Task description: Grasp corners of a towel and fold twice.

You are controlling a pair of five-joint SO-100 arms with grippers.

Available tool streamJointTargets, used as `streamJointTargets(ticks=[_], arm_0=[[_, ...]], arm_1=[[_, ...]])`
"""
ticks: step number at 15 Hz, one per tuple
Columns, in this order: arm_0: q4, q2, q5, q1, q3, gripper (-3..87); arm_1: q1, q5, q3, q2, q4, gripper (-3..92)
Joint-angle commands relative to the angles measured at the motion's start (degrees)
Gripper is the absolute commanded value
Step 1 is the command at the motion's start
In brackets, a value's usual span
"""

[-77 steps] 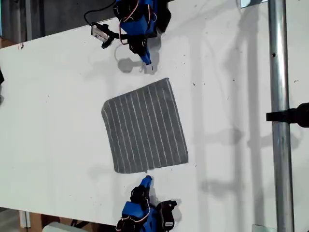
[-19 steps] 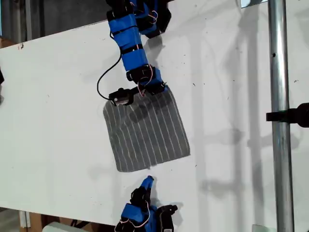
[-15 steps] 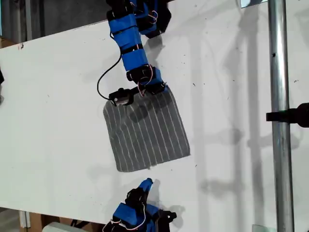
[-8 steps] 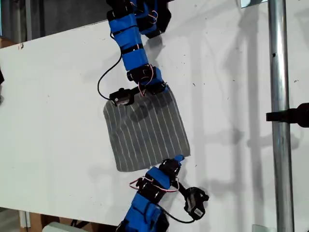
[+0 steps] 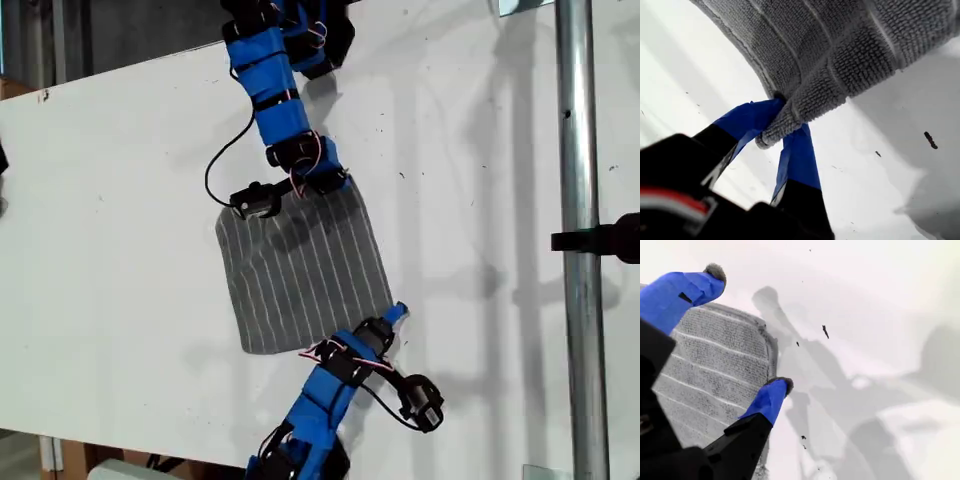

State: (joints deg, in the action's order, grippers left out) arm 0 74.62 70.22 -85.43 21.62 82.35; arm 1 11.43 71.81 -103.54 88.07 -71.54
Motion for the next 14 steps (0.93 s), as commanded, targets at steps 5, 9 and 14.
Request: streamJointTargets(ticks=[5, 9, 14], arm_0=[[3.6, -10.37, -2.9, -4.75, -11.78, 30.2], [1.41, -15.03, -5.36, -6.33, -13.89, 16.4], [5.54, -14.5, -7.38, -5.98, -17.23, -0.4]], arm_1=[[0.88, 0.7, 2.99, 2.81, -0.09, -0.2], [1.32, 0.7, 3.16, 2.99, 0.09, -0.2], [1.85, 0.7, 3.34, 2.99, 0.62, -0.2]])
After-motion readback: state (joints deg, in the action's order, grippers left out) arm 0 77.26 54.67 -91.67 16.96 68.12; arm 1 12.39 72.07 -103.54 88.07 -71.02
